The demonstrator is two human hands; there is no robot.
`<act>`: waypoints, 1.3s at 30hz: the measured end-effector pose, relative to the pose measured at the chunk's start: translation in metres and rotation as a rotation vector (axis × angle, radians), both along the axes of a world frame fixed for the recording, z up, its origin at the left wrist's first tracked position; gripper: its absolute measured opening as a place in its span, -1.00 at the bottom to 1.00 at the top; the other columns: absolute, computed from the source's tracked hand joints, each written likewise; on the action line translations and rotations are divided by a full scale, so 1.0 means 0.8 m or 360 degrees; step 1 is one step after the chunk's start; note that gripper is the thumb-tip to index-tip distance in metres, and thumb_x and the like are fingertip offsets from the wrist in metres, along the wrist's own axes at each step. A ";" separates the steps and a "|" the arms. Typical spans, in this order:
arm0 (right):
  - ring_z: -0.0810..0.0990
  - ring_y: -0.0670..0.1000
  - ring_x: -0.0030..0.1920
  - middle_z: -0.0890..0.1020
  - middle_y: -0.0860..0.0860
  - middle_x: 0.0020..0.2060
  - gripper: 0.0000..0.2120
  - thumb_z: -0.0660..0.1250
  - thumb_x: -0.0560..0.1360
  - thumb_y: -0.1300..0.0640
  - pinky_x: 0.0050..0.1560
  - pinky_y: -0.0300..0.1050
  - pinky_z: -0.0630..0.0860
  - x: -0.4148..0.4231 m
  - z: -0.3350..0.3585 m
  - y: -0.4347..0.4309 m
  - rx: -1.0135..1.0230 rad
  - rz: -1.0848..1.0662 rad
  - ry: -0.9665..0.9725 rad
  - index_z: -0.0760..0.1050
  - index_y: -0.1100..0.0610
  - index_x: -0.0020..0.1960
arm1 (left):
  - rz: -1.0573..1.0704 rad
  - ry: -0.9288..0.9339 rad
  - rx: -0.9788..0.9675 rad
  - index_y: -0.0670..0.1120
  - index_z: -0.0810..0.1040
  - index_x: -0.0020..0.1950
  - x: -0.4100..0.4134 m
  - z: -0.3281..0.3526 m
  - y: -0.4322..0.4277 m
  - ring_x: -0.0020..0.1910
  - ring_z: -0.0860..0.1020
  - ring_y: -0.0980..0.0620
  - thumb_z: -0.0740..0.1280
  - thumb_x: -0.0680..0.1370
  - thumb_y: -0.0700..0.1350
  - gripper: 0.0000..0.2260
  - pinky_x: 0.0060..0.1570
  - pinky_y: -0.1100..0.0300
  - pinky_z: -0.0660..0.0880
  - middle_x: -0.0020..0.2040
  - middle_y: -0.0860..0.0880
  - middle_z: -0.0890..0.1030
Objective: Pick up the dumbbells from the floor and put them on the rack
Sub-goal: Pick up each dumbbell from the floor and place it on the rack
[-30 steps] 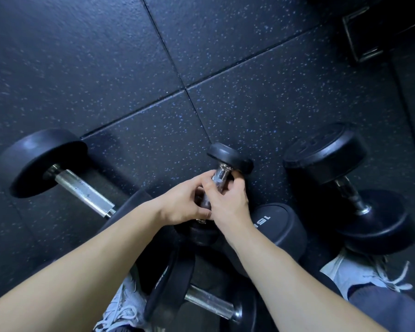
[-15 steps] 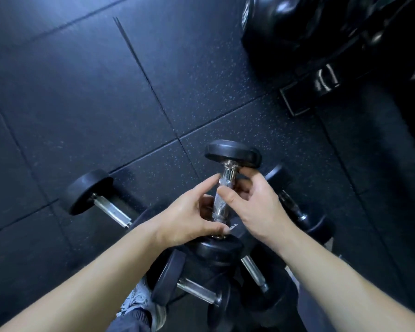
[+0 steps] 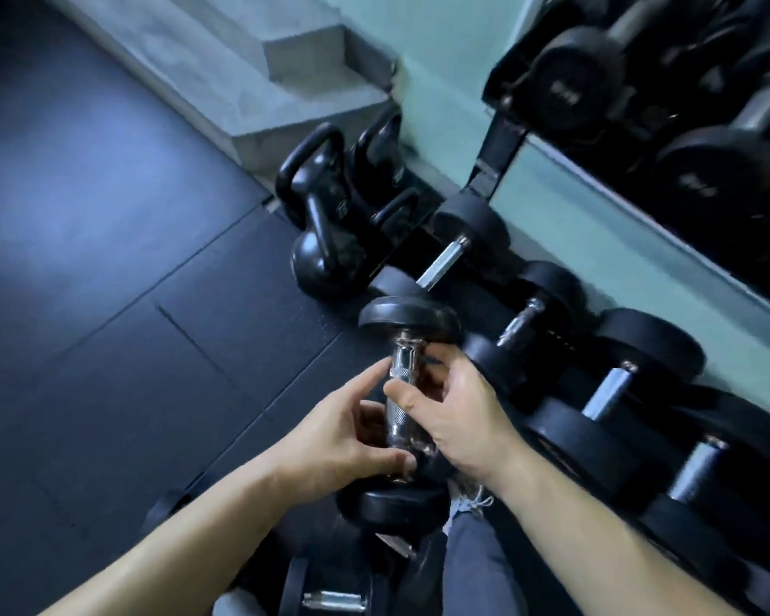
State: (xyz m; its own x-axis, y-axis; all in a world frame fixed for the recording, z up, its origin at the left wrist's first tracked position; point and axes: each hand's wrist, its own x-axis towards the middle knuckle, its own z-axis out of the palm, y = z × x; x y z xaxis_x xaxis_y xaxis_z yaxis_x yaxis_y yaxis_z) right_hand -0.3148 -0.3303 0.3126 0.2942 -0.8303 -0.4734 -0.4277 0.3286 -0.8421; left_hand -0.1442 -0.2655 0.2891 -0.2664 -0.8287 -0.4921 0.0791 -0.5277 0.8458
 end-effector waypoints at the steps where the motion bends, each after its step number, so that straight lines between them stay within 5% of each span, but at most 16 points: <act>1: 0.72 -0.14 0.09 0.76 -0.11 0.01 -0.54 0.55 0.34 -0.17 0.28 0.05 0.61 -0.019 0.028 -0.008 -0.0033 -0.0058 -0.0009 0.55 -0.08 0.17 | -0.0068 -0.0028 -0.0044 0.34 0.32 0.56 -0.015 0.029 -0.017 0.04 0.72 -0.32 0.59 0.40 -0.28 -0.11 0.15 -0.32 0.64 0.07 -0.35 0.68; 4: 0.71 -0.18 0.08 0.75 -0.19 0.00 -0.68 0.57 0.45 -0.02 0.28 -0.01 0.60 -0.084 0.101 -0.028 -0.0095 -0.0240 -0.0026 0.54 -0.12 0.13 | -0.0269 -0.0068 -0.0157 0.32 0.34 0.55 -0.072 0.101 -0.067 0.05 0.73 -0.29 0.58 0.40 -0.28 -0.12 0.14 -0.32 0.64 0.06 -0.36 0.67; 7: 0.71 -0.14 0.13 0.75 -0.13 0.05 -0.57 0.55 0.41 -0.13 0.31 0.02 0.59 -0.161 0.163 -0.047 -0.0191 -0.0414 -0.0018 0.55 -0.12 0.23 | -0.0417 -0.0029 -0.0236 0.38 0.42 0.46 -0.149 0.160 -0.114 0.00 0.72 -0.19 0.57 0.40 -0.32 -0.17 0.13 -0.29 0.65 0.05 -0.35 0.68; 10: 0.72 -0.16 0.09 0.76 -0.13 0.03 -0.65 0.55 0.49 -0.03 0.24 -0.06 0.60 -0.249 0.208 -0.068 -0.0268 -0.0572 0.0023 0.56 -0.08 0.23 | -0.0590 -0.0010 -0.0324 0.48 0.48 0.34 -0.237 0.204 -0.162 -0.02 0.71 -0.15 0.57 0.38 -0.30 -0.20 0.12 -0.24 0.67 0.06 -0.34 0.69; 15: 0.73 -0.16 0.04 0.77 -0.12 0.00 -0.74 0.53 0.51 -0.01 0.21 -0.04 0.63 -0.405 0.251 -0.105 -0.0367 -0.0807 0.0125 0.55 -0.15 0.14 | -0.0850 -0.0076 -0.0418 0.36 0.41 0.48 -0.402 0.233 -0.238 0.07 0.73 -0.29 0.59 0.40 -0.28 -0.18 0.15 -0.32 0.64 0.07 -0.26 0.73; 18: 0.74 -0.15 0.02 0.77 -0.10 -0.01 -0.77 0.51 0.51 -0.06 0.21 0.01 0.63 -0.497 0.260 -0.128 -0.0359 -0.0912 0.0196 0.56 -0.15 0.12 | -0.0927 -0.0039 -0.0358 0.35 0.44 0.45 -0.505 0.231 -0.277 -0.02 0.72 -0.17 0.61 0.36 -0.29 -0.17 0.14 -0.33 0.64 0.08 -0.31 0.71; 22: 0.75 -0.14 -0.03 0.78 -0.10 -0.04 -0.76 0.49 0.52 -0.11 0.18 0.04 0.65 -0.607 0.253 -0.163 -0.0323 -0.1006 0.0328 0.54 -0.15 0.13 | -0.1066 -0.0146 -0.0345 0.22 0.33 0.60 -0.624 0.214 -0.326 0.14 0.71 -0.16 0.66 0.33 -0.21 -0.06 0.21 -0.20 0.65 0.14 -0.18 0.72; 27: 0.68 -0.08 0.06 0.65 -0.13 0.07 -0.43 0.48 0.53 -0.14 0.14 -0.12 0.55 -0.704 0.218 -0.212 -0.0249 -0.1083 0.0433 0.41 0.01 0.45 | -0.1169 -0.0288 -0.0396 0.19 0.25 0.62 -0.734 0.188 -0.378 0.24 0.62 0.13 0.64 0.40 -0.15 -0.09 0.31 0.27 0.55 0.28 0.09 0.65; 30: 0.62 0.07 0.29 0.59 0.08 0.34 -0.09 0.48 0.39 -0.33 0.36 0.06 0.51 -0.750 0.187 -0.242 -0.0203 -0.1129 0.0495 0.29 0.07 0.58 | -0.1169 -0.0352 -0.0372 0.19 0.16 0.67 -0.782 0.157 -0.404 0.26 0.65 -0.01 0.68 0.29 -0.02 0.06 0.38 0.01 0.55 0.29 -0.02 0.68; 32: 0.62 0.09 0.32 0.62 0.10 0.34 0.01 0.44 0.25 -0.45 0.38 0.16 0.53 -0.775 0.168 -0.255 -0.0182 -0.1106 0.0481 0.34 0.04 0.55 | -0.1142 -0.0329 -0.0338 0.18 0.15 0.67 -0.806 0.136 -0.415 0.17 0.70 -0.04 0.68 0.32 -0.10 0.06 0.33 -0.04 0.59 0.21 -0.06 0.71; 35: 0.67 0.05 0.24 0.67 0.05 0.25 -0.08 0.47 0.28 -0.42 0.31 0.11 0.58 -0.801 0.139 -0.271 -0.0154 -0.1070 0.0485 0.40 0.04 0.49 | -0.1105 -0.0335 -0.0321 0.14 0.14 0.69 -0.828 0.115 -0.427 0.09 0.74 -0.04 0.66 0.38 -0.21 0.04 0.30 -0.03 0.61 0.12 -0.06 0.75; 39: 0.74 -0.06 -0.01 0.75 -0.02 0.00 -0.60 0.51 0.50 -0.09 0.05 -0.09 0.63 -0.819 0.108 -0.284 -0.0162 -0.1039 0.0470 0.51 0.00 0.25 | -0.1115 -0.0314 -0.0270 0.15 0.16 0.68 -0.839 0.096 -0.437 0.04 0.75 0.04 0.65 0.39 -0.21 0.01 0.31 0.00 0.61 0.05 0.00 0.79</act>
